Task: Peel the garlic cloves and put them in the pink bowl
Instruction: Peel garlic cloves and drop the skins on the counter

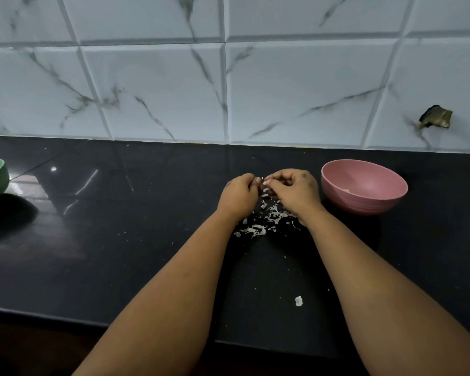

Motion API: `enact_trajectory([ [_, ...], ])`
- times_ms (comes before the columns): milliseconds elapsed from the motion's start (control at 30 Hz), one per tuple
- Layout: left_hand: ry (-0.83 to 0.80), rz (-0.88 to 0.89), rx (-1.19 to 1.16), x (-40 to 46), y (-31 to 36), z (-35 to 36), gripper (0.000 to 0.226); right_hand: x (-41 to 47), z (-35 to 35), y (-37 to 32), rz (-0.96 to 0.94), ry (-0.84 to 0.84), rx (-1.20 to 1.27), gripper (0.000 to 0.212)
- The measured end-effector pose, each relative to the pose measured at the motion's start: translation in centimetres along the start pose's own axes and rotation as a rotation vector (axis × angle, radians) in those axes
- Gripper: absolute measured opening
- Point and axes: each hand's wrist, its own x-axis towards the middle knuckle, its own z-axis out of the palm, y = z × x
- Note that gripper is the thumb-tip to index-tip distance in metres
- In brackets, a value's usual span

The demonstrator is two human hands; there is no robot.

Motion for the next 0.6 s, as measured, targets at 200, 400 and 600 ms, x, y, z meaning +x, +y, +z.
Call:
enact_trajectory([
  [200,0.12,-0.09,-0.039,0.0,-0.3,-0.5,0.016,-0.1,-0.7,-0.2,-0.242,0.006,-0.394,0.005],
  [400,0.178,-0.13,-0.031,0.0,-0.3,-0.7,0.013,-0.1,-0.3,-1.3,-0.466,0.034,-0.781,0.012],
  [600,0.181,-0.128,-0.036,-0.2,0.1,-0.7,0.013,-0.5,-0.1,-1.6,-0.484,0.116,-0.953,0.012],
])
